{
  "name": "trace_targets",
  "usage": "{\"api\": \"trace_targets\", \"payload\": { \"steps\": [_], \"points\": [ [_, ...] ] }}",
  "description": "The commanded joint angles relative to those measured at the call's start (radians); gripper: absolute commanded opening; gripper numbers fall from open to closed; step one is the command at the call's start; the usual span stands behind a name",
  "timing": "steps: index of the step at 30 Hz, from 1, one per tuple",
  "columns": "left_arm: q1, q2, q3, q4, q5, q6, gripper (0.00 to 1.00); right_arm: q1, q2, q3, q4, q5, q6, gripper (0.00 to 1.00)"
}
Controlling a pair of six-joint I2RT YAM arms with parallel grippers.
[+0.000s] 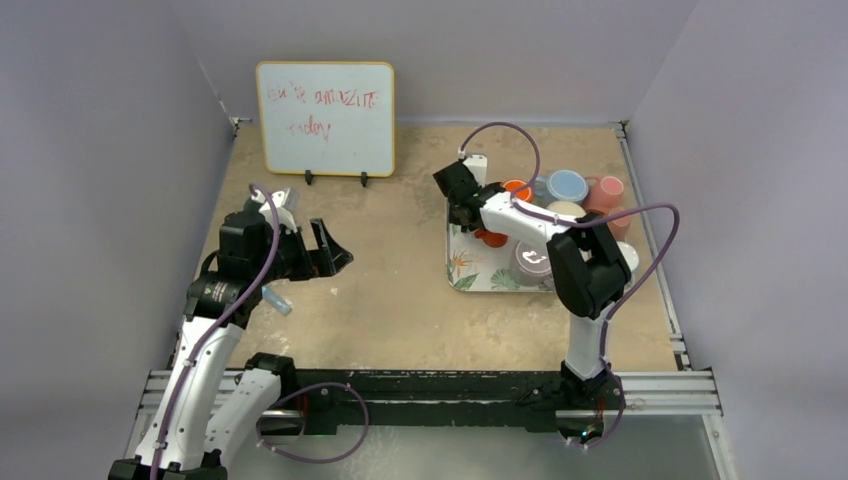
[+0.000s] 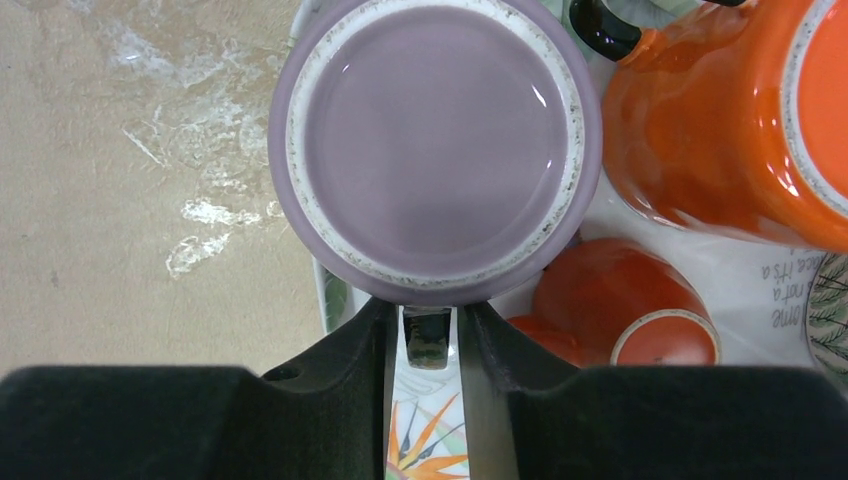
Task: Turn the mug right side up
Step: Turn over the cup on the tray.
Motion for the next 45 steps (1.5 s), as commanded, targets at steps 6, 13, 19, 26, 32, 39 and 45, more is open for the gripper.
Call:
{"api": "trace_targets", "payload": {
  "steps": [6, 13, 19, 26, 32, 39, 45],
  "points": [
    [-0.004, -0.004, 0.003, 0.006, -0.007, 0.006, 0.97, -0.003, 0.001, 0.004, 0.045, 0.05, -0.01, 0.08],
    [-0.003, 0.003, 0.001, 0.011, 0.009, 0.011, 0.97, -0.003, -0.041, -0.02, 0.092, 0.007, -0.022, 0.0],
    [-0.004, 0.003, 0.0, 0.013, 0.013, 0.011, 0.97, -0.003, -0.104, -0.054, 0.126, 0.009, -0.02, 0.0],
    [-0.002, 0.016, 0.001, 0.013, 0.014, 0.014, 0.96, -0.003, -0.192, -0.131, 0.181, 0.017, -0.028, 0.0],
    [-0.002, 0.004, 0.002, 0.012, -0.012, 0.012, 0.96, -0.001, -0.237, -0.151, 0.212, -0.045, -0.024, 0.0],
    [-0.003, 0.007, -0.003, 0.036, 0.025, 0.021, 0.97, -0.002, -0.352, -0.259, 0.365, -0.195, 0.016, 0.0],
    [-0.003, 0.021, -0.037, 0.123, 0.15, -0.037, 1.0, 0.002, -0.46, -0.377, 0.538, -0.408, 0.097, 0.0]
  ]
}}
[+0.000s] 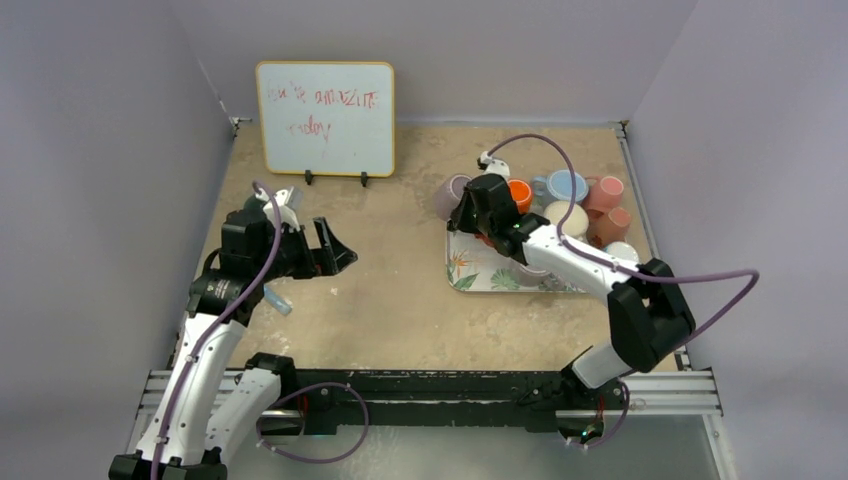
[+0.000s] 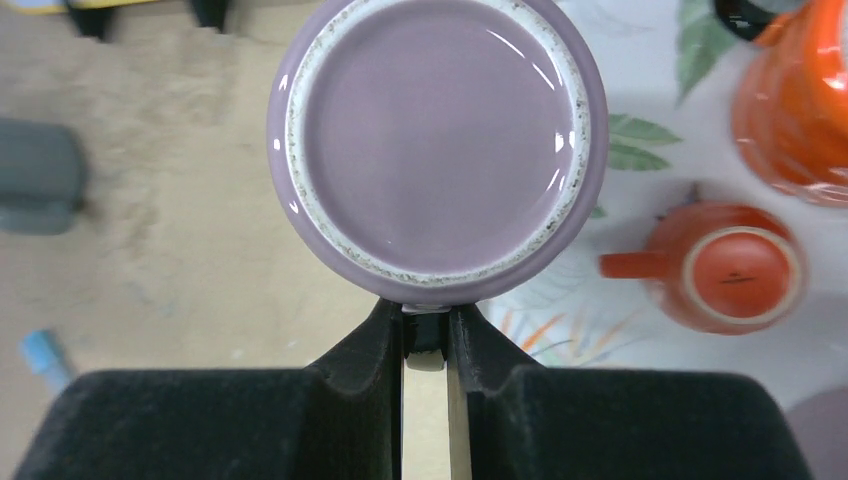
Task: Turn the mug right side up
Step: Turn over the cup on the tray.
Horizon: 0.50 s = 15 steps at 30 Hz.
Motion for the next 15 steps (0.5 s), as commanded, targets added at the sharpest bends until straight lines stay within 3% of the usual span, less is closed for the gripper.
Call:
{"api": "trace_targets", "payload": {
  "steps": [1, 8, 15],
  "points": [
    [-0.002, 0.01, -0.044, 0.134, 0.151, -0.042, 1.0, 0.007, -0.103, -0.065, 0.289, -0.195, 0.089, 0.0],
    [-0.002, 0.081, -0.03, 0.235, 0.268, -0.134, 1.0, 0.061, -0.16, -0.15, 0.545, -0.369, 0.253, 0.0],
    [-0.002, 0.041, -0.165, 0.548, 0.422, -0.411, 0.95, 0.093, -0.157, -0.217, 0.828, -0.515, 0.451, 0.0]
  ]
}}
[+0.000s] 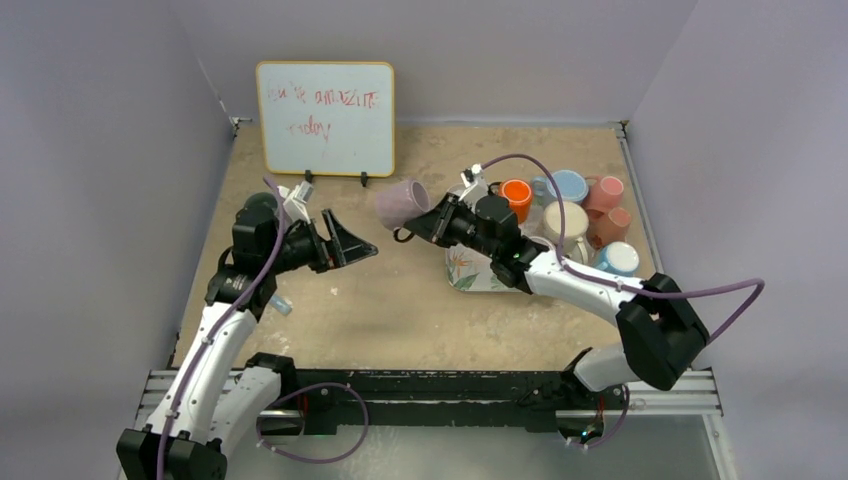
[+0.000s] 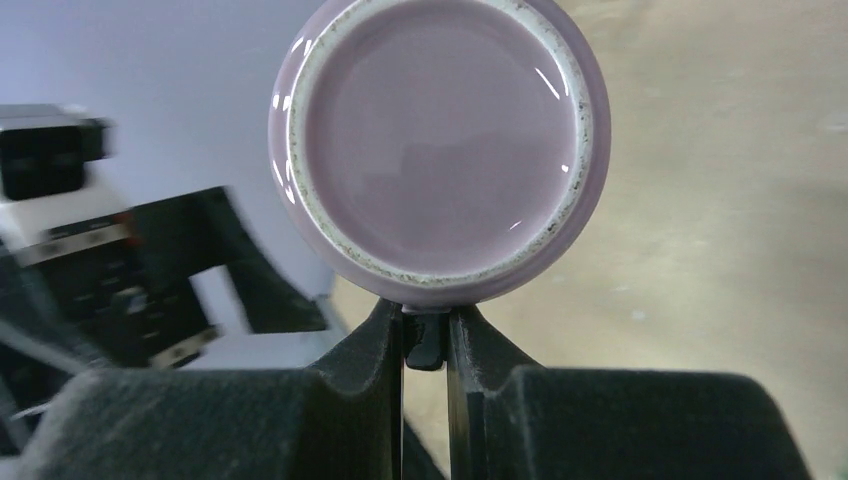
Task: Turn the mug right side up
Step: Turn over the cup on the tray.
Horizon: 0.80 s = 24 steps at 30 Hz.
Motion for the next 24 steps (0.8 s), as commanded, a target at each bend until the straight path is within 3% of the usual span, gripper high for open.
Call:
{"api": "trace_targets", "payload": {
  "steps": [1, 12, 22, 24],
  "points": [
    [-0.002, -0.028, -0.046, 0.224, 0.1, -0.195, 0.94, 0.005, -0.03, -0.018, 0.405, -0.141, 0.195, 0.0],
    [-0.002, -0.106, -0.219, 0.626, 0.095, -0.597, 0.84, 0.045, -0.036, -0.073, 0.629, -0.106, 0.355, 0.0],
    [-0.002, -0.086, -0.249, 0.826, 0.116, -0.671, 0.68, 0.121, 0.021, -0.05, 0.768, -0.169, 0.426, 0.0],
    [-0.002, -0.095, -0.246, 0.812, 0.112, -0.68, 0.56, 0.131, 0.028, -0.04, 0.763, -0.177, 0.428, 0.0]
  ]
}}
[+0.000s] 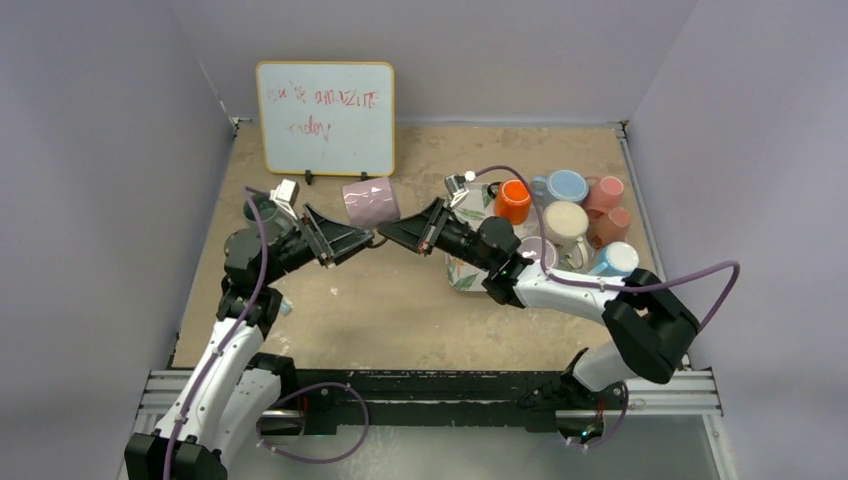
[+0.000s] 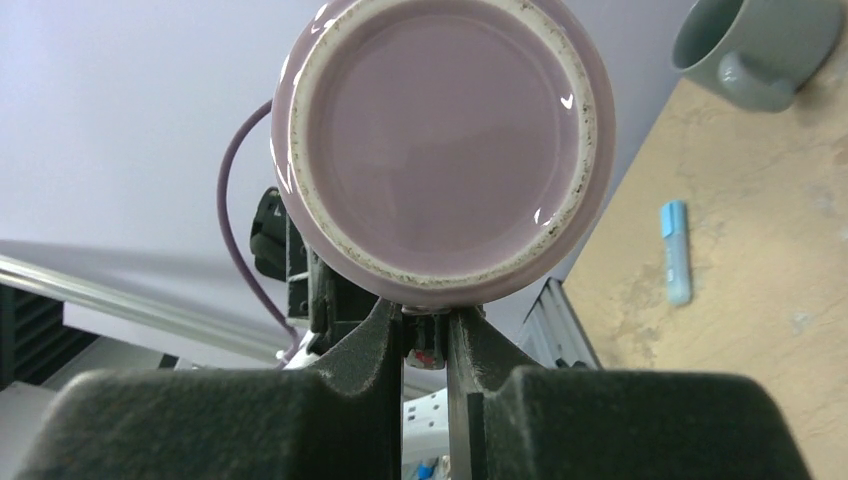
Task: Turn the mug right side up
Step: Turn over the cup on the tray.
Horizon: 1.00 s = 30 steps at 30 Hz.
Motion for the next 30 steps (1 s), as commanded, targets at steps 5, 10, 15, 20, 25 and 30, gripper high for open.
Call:
{"api": "trace_targets", "payload": {
  "steps": [5, 10, 15, 20, 25, 30],
  "points": [
    [-0.002, -0.042, -0.01, 0.103, 0.008, -0.058, 0.51, 0.039, 0.022, 0.027, 0.277, -0.032, 0.075, 0.0],
    [-0.002, -0.035, -0.033, 0.161, 0.003, -0.103, 0.5, 0.051, 0.08, 0.05, 0.327, -0.048, 0.118, 0.0],
    [-0.002, 0.003, -0.033, 0.215, 0.029, -0.13, 0.46, 0.059, 0.121, 0.07, 0.354, -0.052, 0.132, 0.0],
    [-0.003, 0.004, -0.036, 0.218, 0.018, -0.133, 0.4, 0.063, 0.138, 0.073, 0.366, -0.056, 0.131, 0.0],
    [-0.003, 0.005, -0.019, 0.195, 0.006, -0.112, 0.31, 0.063, 0.154, 0.076, 0.374, -0.068, 0.129, 0.0],
    [-0.002, 0.01, -0.005, 0.167, 0.011, -0.068, 0.13, 0.063, 0.159, 0.071, 0.386, -0.08, 0.127, 0.0]
  ]
}}
